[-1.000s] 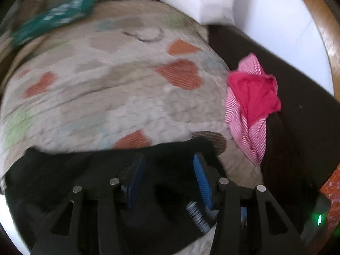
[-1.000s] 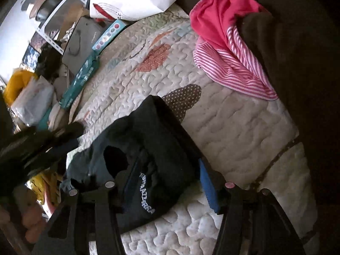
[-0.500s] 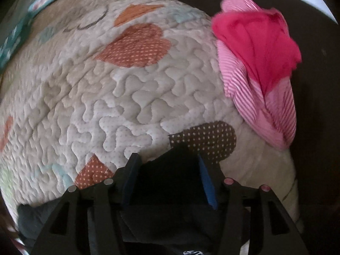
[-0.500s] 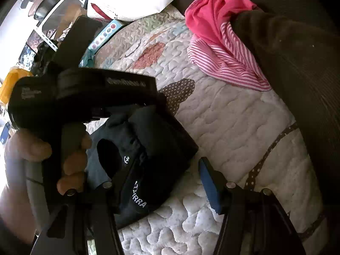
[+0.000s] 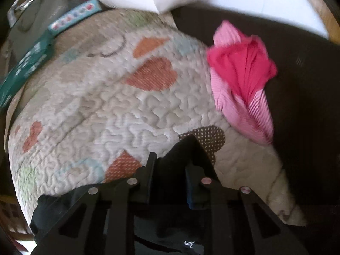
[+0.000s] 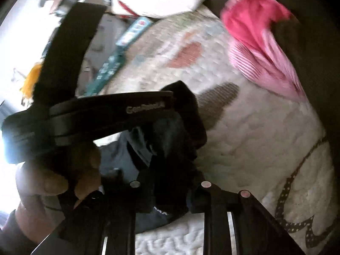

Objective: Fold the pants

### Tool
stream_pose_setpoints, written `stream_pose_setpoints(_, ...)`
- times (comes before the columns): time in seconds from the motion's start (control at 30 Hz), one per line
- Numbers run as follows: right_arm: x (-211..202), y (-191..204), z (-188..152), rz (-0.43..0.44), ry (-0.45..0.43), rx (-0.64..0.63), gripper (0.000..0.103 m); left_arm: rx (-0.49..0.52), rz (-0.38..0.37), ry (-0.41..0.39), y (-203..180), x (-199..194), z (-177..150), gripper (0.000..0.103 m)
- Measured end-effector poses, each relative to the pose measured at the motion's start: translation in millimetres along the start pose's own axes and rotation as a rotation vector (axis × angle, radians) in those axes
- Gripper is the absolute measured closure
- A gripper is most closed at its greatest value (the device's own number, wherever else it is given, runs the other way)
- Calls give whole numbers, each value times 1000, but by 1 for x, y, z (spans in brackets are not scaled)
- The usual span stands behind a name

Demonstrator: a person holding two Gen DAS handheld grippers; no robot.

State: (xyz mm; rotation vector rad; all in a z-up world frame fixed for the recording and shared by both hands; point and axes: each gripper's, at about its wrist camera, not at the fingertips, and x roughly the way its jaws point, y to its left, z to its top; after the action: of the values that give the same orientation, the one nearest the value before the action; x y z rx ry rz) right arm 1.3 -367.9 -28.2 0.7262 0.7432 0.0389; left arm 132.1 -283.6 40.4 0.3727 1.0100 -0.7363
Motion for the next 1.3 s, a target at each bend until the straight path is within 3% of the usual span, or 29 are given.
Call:
stream_pose_setpoints(0.23, -22, 83, -11, 117, -5, -262, 81, -206, -32, -142, 71, -77, -33, 80)
stream_pose_setpoints(0.43, -4, 153, -34, 202, 97, -437, 81, -495, -51, -245, 158, -123, -109, 80)
stream_pose_setpoints(0.67, 42, 221, -84, 209, 227, -655, 81, -737, -83, -256, 228, -108, -184, 80)
stream_pose_setpoints(0.83, 77, 230, -111, 167, 298, -736, 81, -828, -76, -224, 256, -90, -211, 77)
stream_pose_setpoints(0.9, 89, 234, -120, 150, 313, -776, 80, -877, -82, -196, 268, -86, -218, 70)
stream_pose_setpoints(0.93, 92, 237, -122, 145, 317, -791, 77, -904, -84, -185, 273, -84, -223, 61)
stream_pose_setpoints(1.03, 99, 244, -131, 123, 315, -835, 70, -1003, -85, -193, 288, -88, -241, 55)
stream_pose_setpoints(1.1, 98, 248, -138, 119, 317, -866, 46, -1067, -119, -195, 296, -91, -254, 54)
stream_pose_setpoints(1.17, 92, 253, -145, 126, 317, -901, 34, -1113, -139, -214, 298, -95, -264, 54)
stream_pose_setpoints(1.3, 70, 260, -156, 145, 308, -959, 30, -1077, -84, -272, 285, -114, -269, 54)
